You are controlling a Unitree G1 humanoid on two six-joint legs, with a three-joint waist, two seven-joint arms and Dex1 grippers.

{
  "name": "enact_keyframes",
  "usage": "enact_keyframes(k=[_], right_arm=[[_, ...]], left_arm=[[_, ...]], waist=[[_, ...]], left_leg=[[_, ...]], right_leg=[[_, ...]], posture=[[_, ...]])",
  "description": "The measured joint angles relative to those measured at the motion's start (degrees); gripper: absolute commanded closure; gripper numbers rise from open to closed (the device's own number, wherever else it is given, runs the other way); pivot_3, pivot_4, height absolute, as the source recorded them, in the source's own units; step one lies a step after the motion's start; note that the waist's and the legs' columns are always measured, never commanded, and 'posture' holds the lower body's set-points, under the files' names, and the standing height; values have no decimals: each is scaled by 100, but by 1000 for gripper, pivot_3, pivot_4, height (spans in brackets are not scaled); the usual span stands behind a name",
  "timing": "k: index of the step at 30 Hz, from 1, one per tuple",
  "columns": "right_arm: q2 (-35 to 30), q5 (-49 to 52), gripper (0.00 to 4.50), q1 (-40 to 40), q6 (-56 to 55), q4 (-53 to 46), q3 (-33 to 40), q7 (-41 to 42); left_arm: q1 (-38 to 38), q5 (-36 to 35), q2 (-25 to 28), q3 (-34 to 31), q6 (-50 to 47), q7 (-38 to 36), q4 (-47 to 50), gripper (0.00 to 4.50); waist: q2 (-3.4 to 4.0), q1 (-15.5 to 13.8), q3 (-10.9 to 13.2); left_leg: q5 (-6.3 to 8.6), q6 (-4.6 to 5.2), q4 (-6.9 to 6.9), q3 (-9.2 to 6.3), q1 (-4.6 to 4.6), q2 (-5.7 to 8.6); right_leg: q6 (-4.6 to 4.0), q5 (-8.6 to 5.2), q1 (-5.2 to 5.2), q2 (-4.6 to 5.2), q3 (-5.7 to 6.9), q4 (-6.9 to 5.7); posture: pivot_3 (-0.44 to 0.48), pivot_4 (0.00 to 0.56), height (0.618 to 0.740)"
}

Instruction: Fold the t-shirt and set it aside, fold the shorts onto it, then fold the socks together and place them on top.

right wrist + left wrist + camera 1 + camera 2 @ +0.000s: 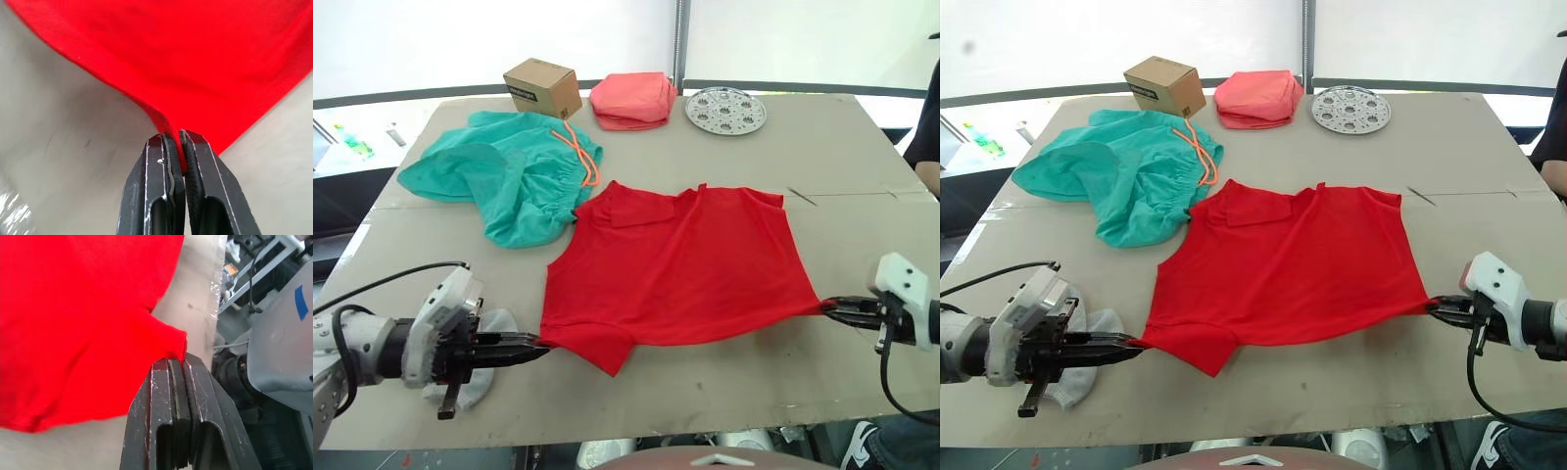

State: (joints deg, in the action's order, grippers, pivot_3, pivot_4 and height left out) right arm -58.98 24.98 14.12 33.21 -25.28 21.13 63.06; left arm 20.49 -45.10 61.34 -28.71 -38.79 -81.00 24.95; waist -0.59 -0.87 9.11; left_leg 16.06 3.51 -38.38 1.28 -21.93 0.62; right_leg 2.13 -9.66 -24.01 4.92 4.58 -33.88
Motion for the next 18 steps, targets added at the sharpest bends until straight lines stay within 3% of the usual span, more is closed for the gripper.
enact_keyframes(k=[12, 18], right_arm=[[50, -193, 4457, 338, -66, -42, -11, -115], [-32, -346, 4457, 564, -88, 1, -10, -79]], left_arm=[[-260, 12, -102, 253, -194, 228, -44, 4500], [-86, 6, 71, 254, -345, 3, -208, 4500]], waist=[[-1, -10, 0], [0, -10, 1]], left_leg=[[2, -2, -3, -3, 0, -2], [-1, 3, -1, -3, -1, -3]], right_leg=[[-9, -11, 0, 8, -14, -3], [-10, -11, -1, 5, -10, -3]], posture=[[0, 150, 740], [0, 150, 740]])
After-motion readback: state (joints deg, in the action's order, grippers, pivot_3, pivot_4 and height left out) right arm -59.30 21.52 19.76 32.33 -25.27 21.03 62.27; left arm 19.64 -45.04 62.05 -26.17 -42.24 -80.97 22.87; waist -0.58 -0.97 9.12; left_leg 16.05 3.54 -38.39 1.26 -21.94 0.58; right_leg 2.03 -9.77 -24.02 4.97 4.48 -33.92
